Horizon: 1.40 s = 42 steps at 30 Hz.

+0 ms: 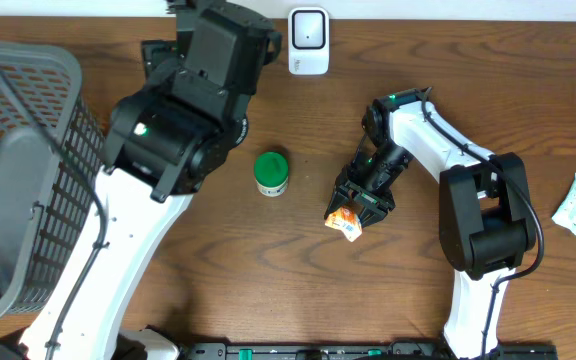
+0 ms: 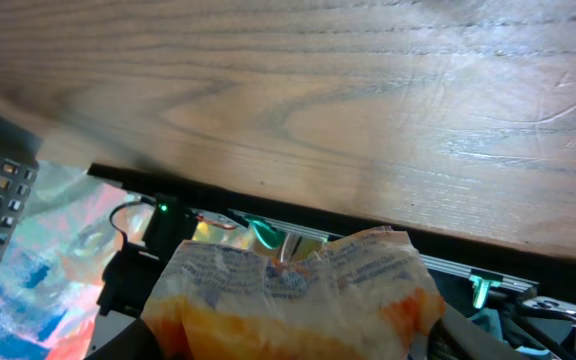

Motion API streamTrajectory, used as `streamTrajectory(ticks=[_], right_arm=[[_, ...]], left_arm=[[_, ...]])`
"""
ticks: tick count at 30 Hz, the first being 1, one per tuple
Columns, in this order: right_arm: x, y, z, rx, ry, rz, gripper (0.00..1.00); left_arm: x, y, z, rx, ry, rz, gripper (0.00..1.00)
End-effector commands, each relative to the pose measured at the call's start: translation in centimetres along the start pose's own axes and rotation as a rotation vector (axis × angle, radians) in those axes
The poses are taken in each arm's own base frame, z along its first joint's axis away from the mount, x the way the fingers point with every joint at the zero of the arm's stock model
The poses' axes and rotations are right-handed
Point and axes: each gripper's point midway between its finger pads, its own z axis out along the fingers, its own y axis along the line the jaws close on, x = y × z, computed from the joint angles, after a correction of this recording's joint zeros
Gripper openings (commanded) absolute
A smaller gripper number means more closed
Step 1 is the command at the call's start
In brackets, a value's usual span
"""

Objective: Scan the item barcode
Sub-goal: 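Carry the orange-and-white pack with the right gripper to the scanner, then hold the orange-and-white pack over the scanner window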

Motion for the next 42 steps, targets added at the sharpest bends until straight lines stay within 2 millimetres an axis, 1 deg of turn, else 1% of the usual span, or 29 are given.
streamTrajectory(ticks=[1,5,9,12,14,17,18,20,23,26,31,34,36,39,42], right_arm=[[-0.1,0.7,-0.1,-0.033,0.01,-0.025,0.52],[-0.5,0.5,-0.1,-0.017,-0.008,-0.047,0.46],[-1.5,0.3,-0.1,0.011,-0.051,-0.14,0.42],[-2.4,0.3,0.0,0.052,-0.094,-0.176,0.41],[-3.1,0.5,-0.4,0.073,-0.134,-0.203,0.4],[-4.3,1.3,-1.9,0.102,-0.209,-0.246,0.38],[-4.9,2.0,-3.1,0.117,-0.261,-0.273,0.37],[-5.5,3.1,-5.0,0.135,-0.334,-0.308,0.37],[-6.3,5.5,-8.4,0.152,-0.468,-0.374,0.38],[-7.3,7.8,-12.1,0.189,-0.637,-0.439,0.38],[-8.9,10.7,-17.5,0.288,-0.919,-0.508,0.39],[-10.3,12.3,-20.0,0.344,-1.084,-0.527,0.4],[-11.2,13.5,-21.2,0.369,-1.178,-0.564,0.4],[-12.2,15.9,-23.2,0.391,-1.327,-0.635,0.42],[-13.4,18.0,-24.9,0.378,-1.463,-0.65,0.41]], left_arm=[[0.1,0.1,0.2,-0.006,0.003,-0.004,0.8],[-0.2,0.1,0.1,-0.007,-0.01,-0.002,0.8],[-0.6,0.1,0.1,-0.012,-0.027,0.048,0.8],[-1.0,1.0,0.1,-0.068,-0.045,0.063,0.8],[-1.3,1.9,0.0,-0.121,-0.06,0.062,0.8],[-1.5,2.6,-0.1,-0.158,-0.071,0.062,0.8],[-1.5,2.6,-0.1,-0.16,-0.072,0.061,0.81],[-1.5,2.6,-0.2,-0.16,-0.072,0.06,0.8],[-1.5,2.6,-0.2,-0.16,-0.072,0.06,0.8],[-1.5,2.6,-0.2,-0.16,-0.072,0.06,0.8],[-1.5,2.6,-0.2,-0.16,-0.072,0.061,0.8],[-1.5,2.7,-0.2,-0.163,-0.073,0.065,0.8],[-1.8,3.3,-0.4,-0.194,-0.085,0.06,0.81],[-2.2,4.3,-1.3,-0.213,-0.106,0.044,0.81],[-2.7,5.2,-2.6,-0.205,-0.131,0.016,0.8]])
